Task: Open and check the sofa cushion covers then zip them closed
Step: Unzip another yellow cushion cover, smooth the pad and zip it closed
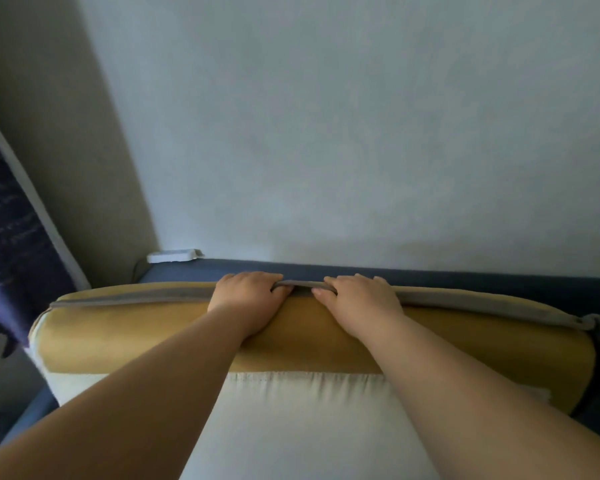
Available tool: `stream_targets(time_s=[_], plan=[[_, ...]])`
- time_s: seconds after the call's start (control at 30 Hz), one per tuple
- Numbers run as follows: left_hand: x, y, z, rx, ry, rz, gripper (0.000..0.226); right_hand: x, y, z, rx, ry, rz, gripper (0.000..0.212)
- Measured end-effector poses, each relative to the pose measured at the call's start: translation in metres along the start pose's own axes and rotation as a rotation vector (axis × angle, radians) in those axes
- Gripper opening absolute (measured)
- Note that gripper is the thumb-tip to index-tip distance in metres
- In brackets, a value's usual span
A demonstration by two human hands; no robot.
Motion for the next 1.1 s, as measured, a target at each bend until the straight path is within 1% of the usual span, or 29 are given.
stream_targets(time_s=[0.17, 0.33, 0.47, 0.5, 0.6, 0.67, 0.73, 0.87, 0.93, 1.0, 1.1], plan=[[0.001, -0.042, -0.001, -0.059, -0.041, -0.053, 0.044, 0.003, -0.049, 0.011, -0.058, 0.019, -0.066, 0.054], [0.004, -0.111, 0.005, -0.145, -0.098, -0.026, 0.043, 0.003, -0.120, 0.031, -0.056, -0.023, -0.194, 0.050], [0.004, -0.178, -0.005, -0.168, -0.084, -0.081, 0.042, 0.003, -0.189, 0.041, -0.065, 0.002, -0.272, 0.047], [0.002, -0.203, -0.010, -0.166, -0.068, -0.087, 0.041, 0.002, -0.213, 0.043, -0.082, -0.004, -0.265, 0.046], [0.005, -0.250, -0.019, -0.163, -0.059, -0.164, 0.035, -0.001, -0.256, 0.045, -0.127, 0.001, -0.340, 0.038], [0.013, -0.274, -0.021, -0.137, -0.066, -0.164, 0.032, 0.000, -0.281, 0.048, -0.140, -0.019, -0.368, 0.033], [0.021, -0.291, -0.022, -0.152, -0.049, -0.177, 0.034, 0.004, -0.299, 0.049, -0.140, -0.006, -0.386, 0.031], [0.049, -0.308, -0.029, -0.197, -0.067, -0.291, 0.034, 0.026, -0.314, 0.050, -0.109, 0.027, -0.517, 0.035], [0.065, -0.305, -0.033, -0.216, -0.079, -0.355, 0.035, 0.046, -0.313, 0.048, -0.091, 0.032, -0.557, 0.038], [0.082, -0.296, -0.038, -0.213, -0.107, -0.396, 0.034, 0.068, -0.305, 0.045, -0.090, 0.045, -0.547, 0.043], [0.093, -0.271, -0.042, -0.200, -0.103, -0.372, 0.035, 0.088, -0.282, 0.039, -0.115, 0.066, -0.452, 0.047]])
Point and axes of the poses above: each hand's wrist, its own y-axis towards the middle knuckle, its own x-axis out of the back of the hand, z = x × y, the point moved 1 cm from there along y, towards the middle knuckle, and after that the axes turned 5 degrees about -y, right-handed, at the moved point
